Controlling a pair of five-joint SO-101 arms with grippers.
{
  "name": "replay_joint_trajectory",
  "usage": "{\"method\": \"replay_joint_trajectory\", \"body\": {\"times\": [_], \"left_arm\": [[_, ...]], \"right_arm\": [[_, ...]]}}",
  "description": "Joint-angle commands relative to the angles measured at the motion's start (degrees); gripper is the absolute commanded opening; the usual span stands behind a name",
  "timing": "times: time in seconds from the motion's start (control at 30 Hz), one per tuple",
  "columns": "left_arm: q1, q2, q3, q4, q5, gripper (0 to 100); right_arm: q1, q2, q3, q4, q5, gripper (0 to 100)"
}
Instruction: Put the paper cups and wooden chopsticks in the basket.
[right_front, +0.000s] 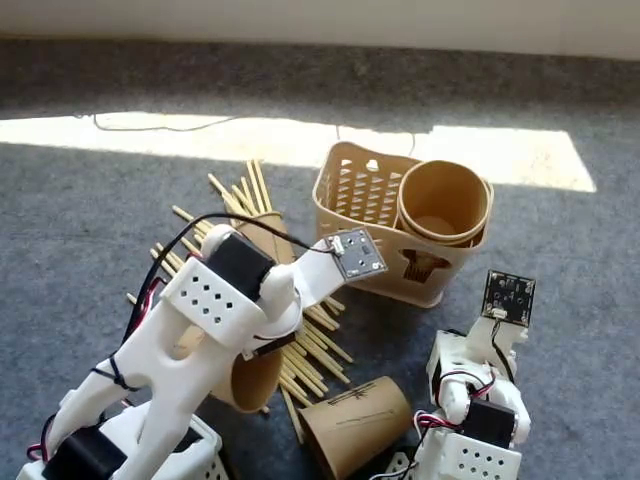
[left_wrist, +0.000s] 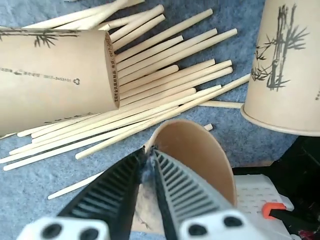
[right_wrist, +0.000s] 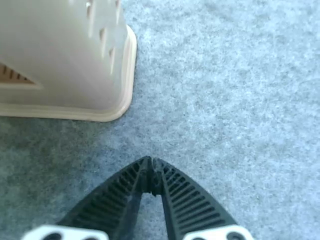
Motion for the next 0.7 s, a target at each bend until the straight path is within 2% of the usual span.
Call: {"method": "replay_joint_trajectory", "body": {"times": [0.0,0.23,0.4,0.67], "left_arm": [[-0.5,-0.6,-4.3,0.8,-0.2,1],[-0.5,-0.6,-11.0,1.1,0.2,1],[-0.5,-0.6,-19.3,1.3,7.3,1],[-0.5,-0.6,-31.0,1.3,14.4,1]], "right_arm": [[0.5,-0.4,6.2,-1.3,-0.3,1.9],[0.5,-0.4,6.2,-1.3,-0.3,1.9],[0.5,-0.4,6.2,-1.3,-0.3,1.9],[0.5,-0.4,6.2,-1.3,-0.3,1.9]]}}
